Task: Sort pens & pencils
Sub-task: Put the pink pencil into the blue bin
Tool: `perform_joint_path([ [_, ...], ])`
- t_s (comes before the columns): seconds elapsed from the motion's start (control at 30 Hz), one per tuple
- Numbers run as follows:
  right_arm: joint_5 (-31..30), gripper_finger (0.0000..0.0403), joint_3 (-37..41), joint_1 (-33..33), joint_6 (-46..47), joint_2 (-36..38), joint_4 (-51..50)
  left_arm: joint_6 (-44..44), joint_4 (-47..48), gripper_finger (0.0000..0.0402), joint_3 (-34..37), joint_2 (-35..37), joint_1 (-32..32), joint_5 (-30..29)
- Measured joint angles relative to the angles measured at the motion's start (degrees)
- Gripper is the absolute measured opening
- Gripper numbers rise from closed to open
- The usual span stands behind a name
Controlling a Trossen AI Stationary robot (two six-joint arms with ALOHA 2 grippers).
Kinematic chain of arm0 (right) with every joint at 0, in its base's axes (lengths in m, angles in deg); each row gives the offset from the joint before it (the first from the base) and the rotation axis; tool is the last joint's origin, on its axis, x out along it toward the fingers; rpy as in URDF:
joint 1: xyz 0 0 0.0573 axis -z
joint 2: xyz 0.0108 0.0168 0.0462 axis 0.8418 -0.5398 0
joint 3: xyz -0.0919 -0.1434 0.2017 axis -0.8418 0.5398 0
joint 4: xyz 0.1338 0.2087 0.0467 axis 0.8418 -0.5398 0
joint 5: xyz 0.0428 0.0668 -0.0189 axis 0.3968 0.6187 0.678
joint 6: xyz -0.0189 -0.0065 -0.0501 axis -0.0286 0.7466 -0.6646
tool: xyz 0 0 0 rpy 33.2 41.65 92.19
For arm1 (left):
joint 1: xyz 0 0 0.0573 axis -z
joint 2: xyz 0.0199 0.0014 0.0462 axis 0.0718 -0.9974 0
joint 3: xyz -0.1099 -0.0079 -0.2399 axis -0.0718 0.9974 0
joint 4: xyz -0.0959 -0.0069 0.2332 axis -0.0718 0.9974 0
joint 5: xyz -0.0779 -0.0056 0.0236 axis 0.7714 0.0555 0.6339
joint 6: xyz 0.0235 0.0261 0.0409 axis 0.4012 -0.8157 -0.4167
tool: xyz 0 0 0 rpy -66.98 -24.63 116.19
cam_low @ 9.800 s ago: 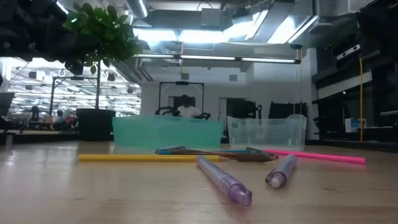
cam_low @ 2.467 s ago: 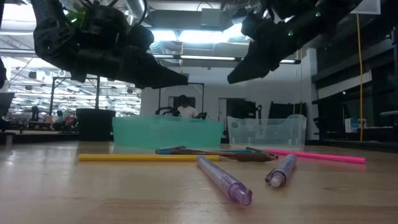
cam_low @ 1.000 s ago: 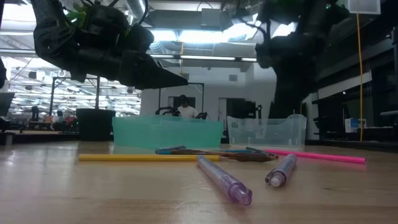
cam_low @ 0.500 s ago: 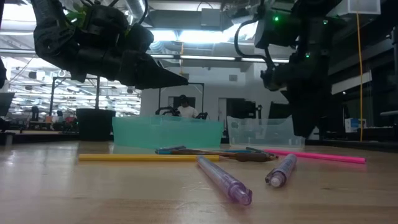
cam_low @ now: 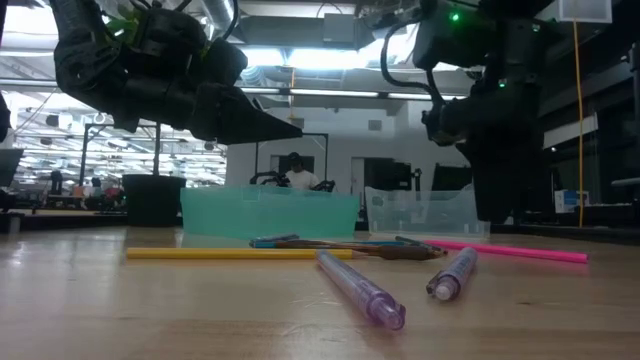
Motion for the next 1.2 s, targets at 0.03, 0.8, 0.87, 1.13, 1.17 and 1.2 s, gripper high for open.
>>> perform_joint_path([
  [0.03,-0.4,0.0213,0.0,-0.4,0.1,-0.3,0.0,0.0,0.0,0.0128,0.0,0.0,0.0,0.0],
  [0.8,-1.5,0.0214,-0.2,-3.0,2.5,-8.1,3.8,0.1,0.2,0.0128,0.0,0.0,0.1,0.3],
  [0.87,-2.2,0.0214,-0.2,-3.4,2.8,-8.1,3.9,0.1,0.2,0.0128,0.0,0.0,0.1,0.3],
  [1.13,-2.6,0.0214,-0.1,-4.2,4.3,-8.2,4.2,0.8,0.2,0.0128,0.0,0.0,0.1,0.3],
  [1.17,-2.4,0.0214,-0.1,-4.2,4.3,-8.2,4.2,1.2,0.2,0.0128,0.0,0.0,0.1,0.3],
  [1.2,-2.4,0.0214,-0.1,-4.2,4.3,-8.2,4.2,1.4,0.2,0.0128,0.0,0.0,0.1,0.3],
])
